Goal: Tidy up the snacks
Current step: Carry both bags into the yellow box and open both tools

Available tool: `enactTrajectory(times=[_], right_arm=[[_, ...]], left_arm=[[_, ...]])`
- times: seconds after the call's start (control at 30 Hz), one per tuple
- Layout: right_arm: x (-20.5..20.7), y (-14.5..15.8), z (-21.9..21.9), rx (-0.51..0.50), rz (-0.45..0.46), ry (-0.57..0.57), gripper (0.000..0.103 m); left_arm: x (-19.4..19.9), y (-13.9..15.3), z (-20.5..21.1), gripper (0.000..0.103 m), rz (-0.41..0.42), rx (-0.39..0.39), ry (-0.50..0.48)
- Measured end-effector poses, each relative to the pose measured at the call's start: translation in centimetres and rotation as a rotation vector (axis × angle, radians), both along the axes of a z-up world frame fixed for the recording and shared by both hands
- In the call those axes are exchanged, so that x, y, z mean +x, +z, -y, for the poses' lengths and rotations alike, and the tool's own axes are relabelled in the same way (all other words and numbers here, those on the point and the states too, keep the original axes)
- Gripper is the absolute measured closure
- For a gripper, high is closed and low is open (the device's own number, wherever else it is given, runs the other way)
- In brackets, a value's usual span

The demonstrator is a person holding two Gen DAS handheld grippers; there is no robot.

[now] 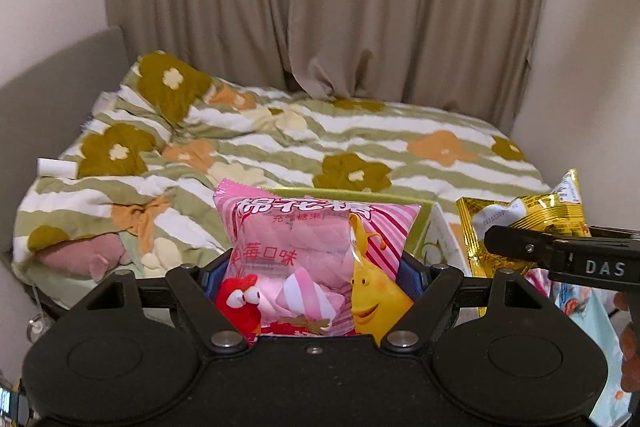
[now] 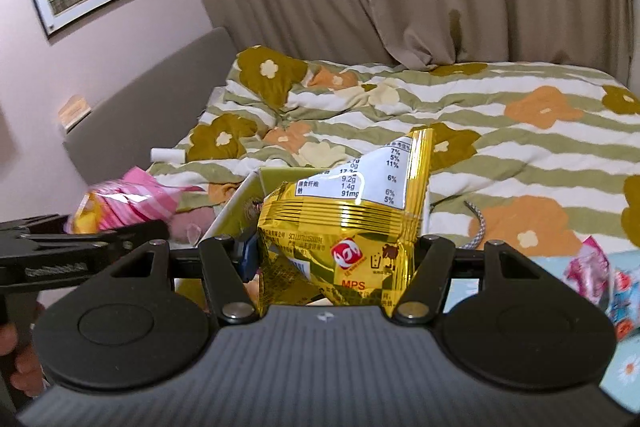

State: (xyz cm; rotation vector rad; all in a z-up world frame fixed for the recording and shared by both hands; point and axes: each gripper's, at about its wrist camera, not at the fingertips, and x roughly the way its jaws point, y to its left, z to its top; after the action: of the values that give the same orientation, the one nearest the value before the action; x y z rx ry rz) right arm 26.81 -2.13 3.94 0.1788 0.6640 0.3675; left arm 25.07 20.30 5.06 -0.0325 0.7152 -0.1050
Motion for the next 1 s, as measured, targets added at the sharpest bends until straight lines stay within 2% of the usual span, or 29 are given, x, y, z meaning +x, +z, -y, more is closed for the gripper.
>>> enactTrajectory(times=[0.13, 0.17, 0.2, 0.27, 0.47, 0.67, 0.93, 1.0], right_arm=[[0.6, -0.7, -1.6, 0.0, -0.029, -0.052, 0.026], [0.7, -0.8, -1.8, -0.004, -0.035, -0.065, 0.026], [0.7, -0.9, -2.0, -0.01, -0.04, -0.078, 0.026], [0.6, -1.1, -2.2, -0.016, -0.048, -0.098, 0.026], [0.7, -1.8, -2.1, -0.033, -0.064, -0.13, 0.026], [0.9, -2.7, -2.6, -0.046, -0.073, -0.099, 0.026], [3.7, -3.4, -3.9, -0.045, -0.094, -0.047, 0.025], [4.6, -3.9, -4.4, -0.044, -0.104, -0.037, 0.022]], left_arm=[[2.1, -1.4, -0.8, 0.02, -0.053, -0.032, -0.052], [2.6, -1.9, -0.9, 0.016, -0.068, -0.046, -0.062], [2.8, -2.2, -0.9, 0.006, -0.081, -0.055, -0.071], [2.9, -2.6, -1.0, 0.001, -0.091, -0.065, -0.079], [2.3, -3.1, -1.6, 0.001, -0.113, -0.069, -0.08], [0.6, -3.1, -2.6, 0.001, -0.107, -0.077, -0.036], [-0.1, -3.1, -3.6, 0.001, -0.08, -0.081, 0.04], [-0.1, -3.2, -3.7, 0.001, -0.082, -0.086, 0.057]])
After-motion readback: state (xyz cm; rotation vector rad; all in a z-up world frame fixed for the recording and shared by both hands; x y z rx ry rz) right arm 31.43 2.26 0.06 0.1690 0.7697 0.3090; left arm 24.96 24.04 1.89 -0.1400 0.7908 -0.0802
